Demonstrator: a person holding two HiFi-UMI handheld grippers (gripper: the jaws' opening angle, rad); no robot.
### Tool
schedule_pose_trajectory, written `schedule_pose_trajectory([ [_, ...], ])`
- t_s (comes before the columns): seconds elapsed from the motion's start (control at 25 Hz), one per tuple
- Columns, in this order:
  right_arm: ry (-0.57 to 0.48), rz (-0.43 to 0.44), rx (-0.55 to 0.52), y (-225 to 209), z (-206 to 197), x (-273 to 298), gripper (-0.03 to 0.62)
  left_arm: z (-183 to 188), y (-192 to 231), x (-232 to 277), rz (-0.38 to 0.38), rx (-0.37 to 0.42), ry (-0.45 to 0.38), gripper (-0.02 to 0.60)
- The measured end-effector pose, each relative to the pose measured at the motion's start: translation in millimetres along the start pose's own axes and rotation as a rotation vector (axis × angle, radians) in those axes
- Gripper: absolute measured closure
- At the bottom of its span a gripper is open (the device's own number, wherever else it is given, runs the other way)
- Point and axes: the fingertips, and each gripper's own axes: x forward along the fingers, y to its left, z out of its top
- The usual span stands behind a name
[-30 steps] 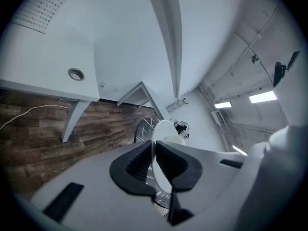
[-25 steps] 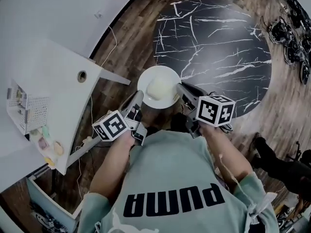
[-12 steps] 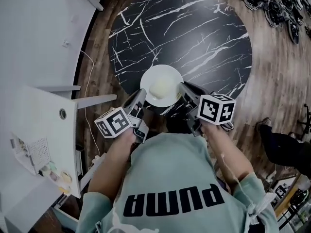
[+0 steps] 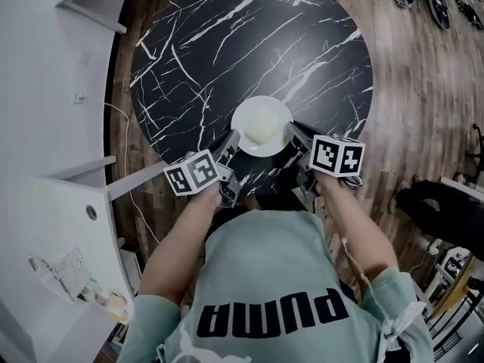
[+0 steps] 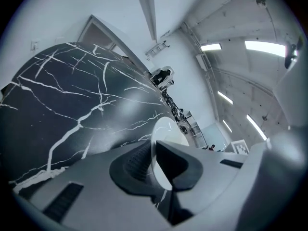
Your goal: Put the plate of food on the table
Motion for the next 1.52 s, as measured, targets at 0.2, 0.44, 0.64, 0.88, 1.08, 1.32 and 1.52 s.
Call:
schedule_pose_trajectory([
  [0.2, -0.005, -0.056, 0.05, -37, 4, 9, 0.549, -5, 6, 40, 0.023, 0.046, 0.069, 0.545],
  [0.44, 0.009, -0.113, 0.061, -62, 4, 23, 0.549, -12, 23, 69, 0.074, 0.072, 0.141, 0.545],
  [0.64, 0.01, -0.153, 0.053, -73, 7, 28, 0.549, -16, 24, 81, 0.097, 0.127, 0.185, 0.545],
  [0.88, 0.019, -0.202, 0.047, -81, 4, 31, 0.549, -20, 26, 86, 0.109, 0.163, 0.222, 0.541],
  [1.08, 0.022, -0.25, 0.01, -86, 2, 34, 0.549, -29, 27, 92, 0.111, 0.193, 0.261, 0.49],
  [1.32, -0.04, -0.371, -0.203, -85, 17, 13, 0.542, -12, 27, 72, 0.161, 0.31, 0.2, 0.451],
  [1.52, -0.199, -0.36, -0.44, -30, 27, -25, 0.585, 2, -10, 23, 0.101, 0.601, 0.074, 0.575],
])
